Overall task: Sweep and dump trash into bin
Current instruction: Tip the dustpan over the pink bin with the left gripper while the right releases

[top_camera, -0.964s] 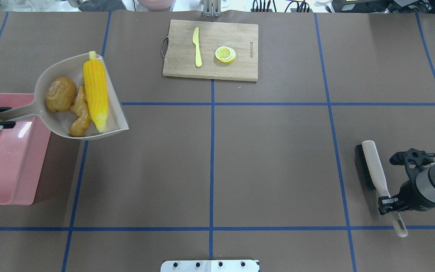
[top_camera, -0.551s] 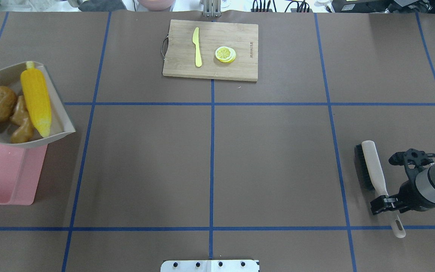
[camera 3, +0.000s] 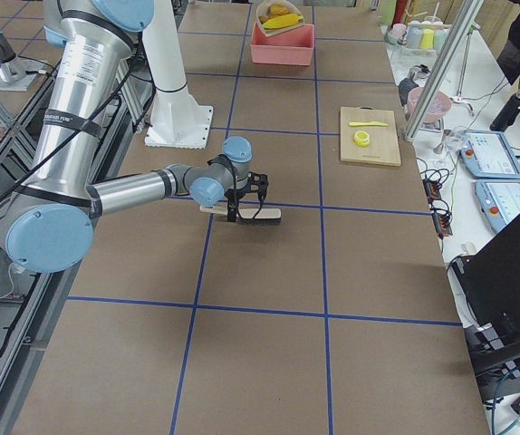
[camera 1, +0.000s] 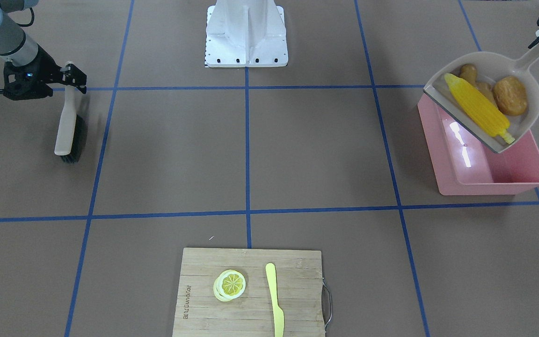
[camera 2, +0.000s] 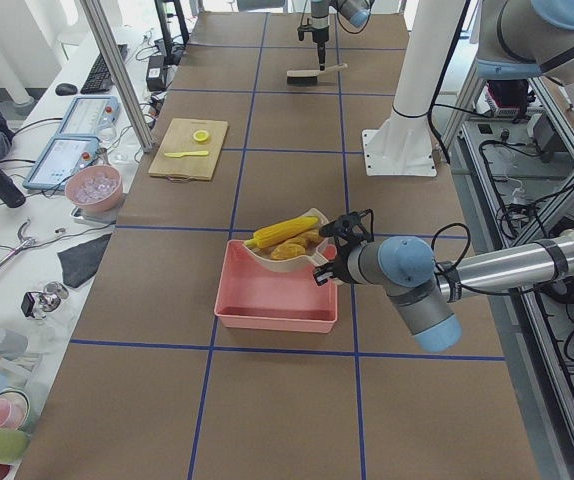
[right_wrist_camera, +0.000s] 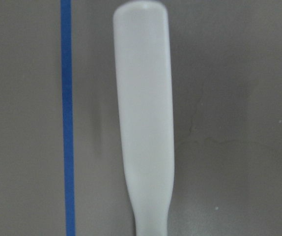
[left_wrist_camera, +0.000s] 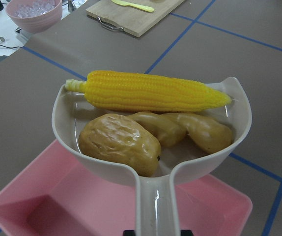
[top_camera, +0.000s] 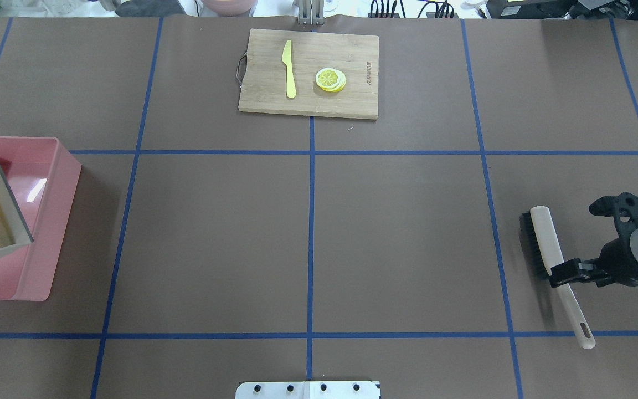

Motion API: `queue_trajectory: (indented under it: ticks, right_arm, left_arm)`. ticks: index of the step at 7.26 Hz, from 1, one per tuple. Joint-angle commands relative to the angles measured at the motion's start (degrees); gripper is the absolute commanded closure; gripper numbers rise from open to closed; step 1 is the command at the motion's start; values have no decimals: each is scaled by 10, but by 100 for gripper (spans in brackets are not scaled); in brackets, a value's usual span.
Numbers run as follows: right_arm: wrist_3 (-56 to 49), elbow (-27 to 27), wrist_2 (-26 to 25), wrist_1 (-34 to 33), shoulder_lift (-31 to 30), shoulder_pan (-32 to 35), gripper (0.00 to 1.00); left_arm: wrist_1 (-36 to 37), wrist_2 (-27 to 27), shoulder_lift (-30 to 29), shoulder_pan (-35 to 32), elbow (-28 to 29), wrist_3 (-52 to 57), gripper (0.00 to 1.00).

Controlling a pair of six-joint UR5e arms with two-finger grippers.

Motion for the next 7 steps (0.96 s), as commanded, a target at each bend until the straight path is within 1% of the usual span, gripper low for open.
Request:
queue_trajectory:
  ticks: [1, 2, 3, 4, 5, 6, 7]
  right_arm:
    - [-59, 14, 1, -2, 1, 83, 0]
    - [-109, 15, 1, -4, 1, 115, 0]
    - [-144, 15, 1, -5, -1, 143, 0]
    - [-216, 9, -3, -12, -3, 179, 0]
    - [-305, 9, -11, -69, 3, 230, 0]
    - [-343, 6, -10, -106, 22, 259, 0]
    - [-347, 5, -12, -136, 37, 270, 0]
  left_arm:
    - [145, -16, 48, -33, -27, 200, 100]
    - [230, -28, 56, -54, -50, 278, 100]
    - [281, -28, 52, -71, -54, 316, 100]
    - [330, -27, 56, -82, -53, 377, 100]
    - [375, -27, 56, -99, -55, 418, 100]
    - [416, -27, 56, -113, -59, 433, 100]
    - [439, -22, 56, -118, -71, 435, 100]
